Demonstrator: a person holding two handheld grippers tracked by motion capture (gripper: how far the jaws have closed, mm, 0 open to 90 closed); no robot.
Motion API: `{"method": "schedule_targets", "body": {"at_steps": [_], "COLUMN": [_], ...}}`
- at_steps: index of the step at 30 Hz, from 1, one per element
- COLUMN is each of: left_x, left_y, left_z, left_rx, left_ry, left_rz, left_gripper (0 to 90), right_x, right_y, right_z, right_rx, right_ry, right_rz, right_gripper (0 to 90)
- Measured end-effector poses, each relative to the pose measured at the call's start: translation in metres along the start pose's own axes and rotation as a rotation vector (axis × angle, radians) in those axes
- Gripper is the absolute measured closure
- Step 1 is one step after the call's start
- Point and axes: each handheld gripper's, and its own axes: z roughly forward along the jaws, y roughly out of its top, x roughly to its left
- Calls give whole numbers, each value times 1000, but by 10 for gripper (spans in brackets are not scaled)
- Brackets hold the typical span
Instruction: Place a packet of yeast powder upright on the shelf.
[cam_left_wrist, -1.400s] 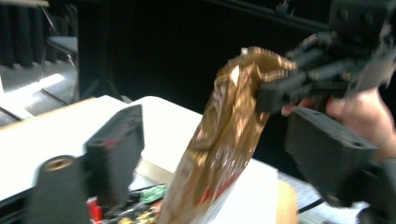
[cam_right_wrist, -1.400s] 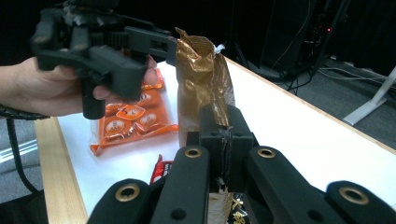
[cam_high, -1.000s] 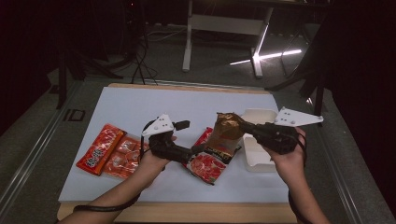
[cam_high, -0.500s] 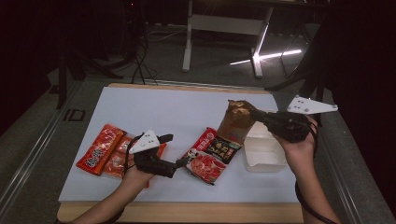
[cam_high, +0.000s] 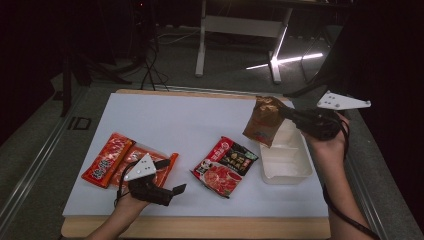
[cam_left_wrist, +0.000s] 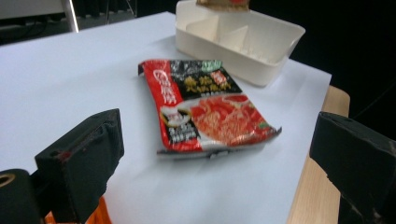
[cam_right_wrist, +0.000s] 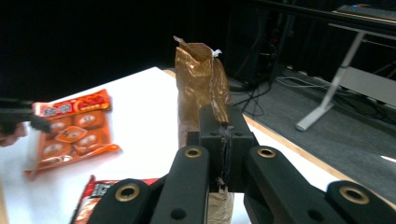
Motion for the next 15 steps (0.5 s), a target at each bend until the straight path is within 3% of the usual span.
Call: {"method": "schedule_targets", "body": {"at_steps": [2, 8, 15], "left_x": [1, 2, 4], "left_y": [-4, -10, -16], "left_z": [-3, -13, -20], "left_rx": [1, -8, -30], "left_ry": [-1, 24, 38], "left_rz": [-23, -30, -57], "left_gripper": [35, 35, 35], "right_x": [-6, -31, -55], "right_y": [2, 6, 6], "right_z": [0, 5, 9], "right_rx": [6, 46, 52], "right_ry": [-12, -25, -58], "right_rz": [6, 16, 35], "right_gripper": [892, 892, 891]}}
